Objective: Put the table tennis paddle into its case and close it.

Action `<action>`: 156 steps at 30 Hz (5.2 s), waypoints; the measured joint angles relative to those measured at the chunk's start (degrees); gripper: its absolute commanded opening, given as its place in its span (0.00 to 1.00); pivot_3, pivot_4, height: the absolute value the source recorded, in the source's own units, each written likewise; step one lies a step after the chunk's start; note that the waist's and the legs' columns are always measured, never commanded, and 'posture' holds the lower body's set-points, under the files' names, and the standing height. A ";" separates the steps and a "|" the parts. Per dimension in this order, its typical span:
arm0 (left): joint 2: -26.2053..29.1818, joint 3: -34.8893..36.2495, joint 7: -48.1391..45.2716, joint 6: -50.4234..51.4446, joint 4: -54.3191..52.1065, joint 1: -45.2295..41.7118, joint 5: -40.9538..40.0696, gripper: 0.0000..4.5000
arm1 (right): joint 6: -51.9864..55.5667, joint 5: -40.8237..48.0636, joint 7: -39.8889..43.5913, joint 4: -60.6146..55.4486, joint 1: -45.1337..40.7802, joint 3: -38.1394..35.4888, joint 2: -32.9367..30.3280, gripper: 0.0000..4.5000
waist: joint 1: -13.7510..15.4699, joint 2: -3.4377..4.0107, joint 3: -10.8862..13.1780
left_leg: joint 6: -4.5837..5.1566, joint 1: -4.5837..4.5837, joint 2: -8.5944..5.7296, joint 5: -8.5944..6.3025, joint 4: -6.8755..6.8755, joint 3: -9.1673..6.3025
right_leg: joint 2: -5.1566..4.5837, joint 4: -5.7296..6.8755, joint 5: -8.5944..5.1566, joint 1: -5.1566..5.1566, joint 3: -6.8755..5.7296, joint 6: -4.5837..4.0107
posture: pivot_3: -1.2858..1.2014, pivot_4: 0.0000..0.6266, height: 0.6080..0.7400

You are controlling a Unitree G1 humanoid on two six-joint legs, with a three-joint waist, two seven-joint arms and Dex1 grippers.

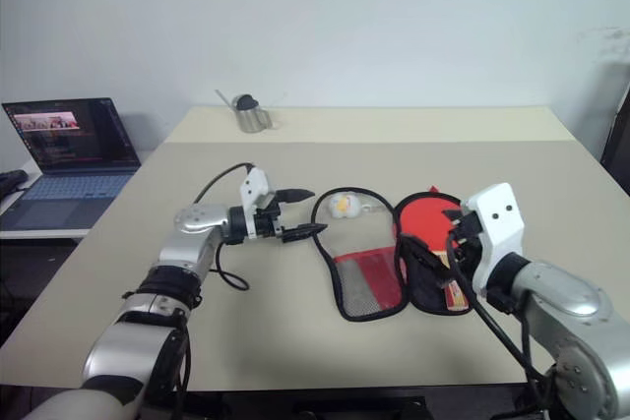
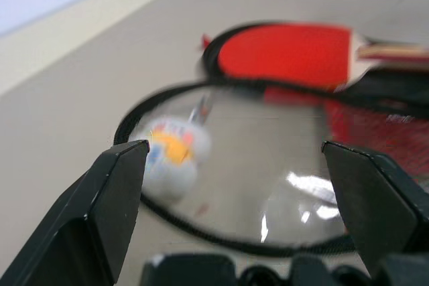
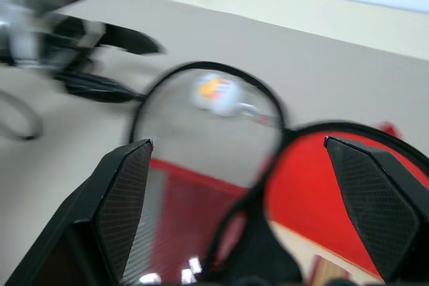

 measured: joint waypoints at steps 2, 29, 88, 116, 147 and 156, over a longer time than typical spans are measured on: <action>0.16 -0.79 1.93 -2.31 2.88 -0.43 2.29 1.00 | 2.51 4.07 2.87 -0.03 -1.21 -2.31 -2.08 1.00 | 0.12 -0.01 0.00 | 0.00 0.00 0.00 0.00 0.00 0.00 | 0.00 0.00 0.00 0.00 -0.02 0.00 | 0.52 0.24 1.00; 2.25 -1.85 3.18 -7.01 10.60 -2.18 8.37 1.00 | 4.49 21.34 -0.04 1.34 -1.44 -6.24 -8.83 1.00 | 0.61 -0.08 0.03 | -0.01 -0.05 0.00 -0.01 0.01 0.03 | -0.03 -0.03 0.01 -0.01 -0.02 0.02 | 0.52 0.24 1.00; -9.53 -0.02 -11.61 17.51 -21.68 -1.90 -12.46 1.00 | -29.80 16.84 -23.86 33.24 21.82 4.58 -16.79 1.00 | 1.90 -0.18 0.09 | 0.01 -0.47 -0.09 0.01 0.24 0.19 | -0.05 -0.79 0.43 0.05 0.05 0.35 | 0.52 0.24 1.00; -9.82 -0.81 -9.49 19.32 -23.27 -1.86 -12.46 1.00 | -33.64 -3.40 -6.62 50.29 9.58 16.45 -13.79 0.66 | 1.09 -0.19 0.09 | 0.02 0.22 0.15 0.01 0.27 0.27 | 0.13 -0.03 0.24 0.30 0.11 0.02 | 0.52 0.24 1.00; 5.09 -7.08 -20.93 24.43 -32.83 11.53 -12.67 1.00 | -15.11 -3.80 -15.63 33.20 7.29 18.72 3.91 0.01 | -0.27 -0.33 -0.05 | 0.01 0.18 0.97 0.00 0.03 0.13 | 0.98 0.08 0.01 -0.04 0.05 -1.08 | 0.52 0.24 1.00; 9.44 -8.87 -21.90 24.03 -34.40 15.16 -14.09 1.00 | -7.61 -1.89 -21.17 18.26 17.18 15.98 12.42 0.01 | -0.20 -0.31 -0.06 | -0.01 0.17 1.03 -0.01 -0.12 0.07 | 1.02 0.08 -0.08 -0.11 0.01 -1.22 | 0.52 0.24 1.00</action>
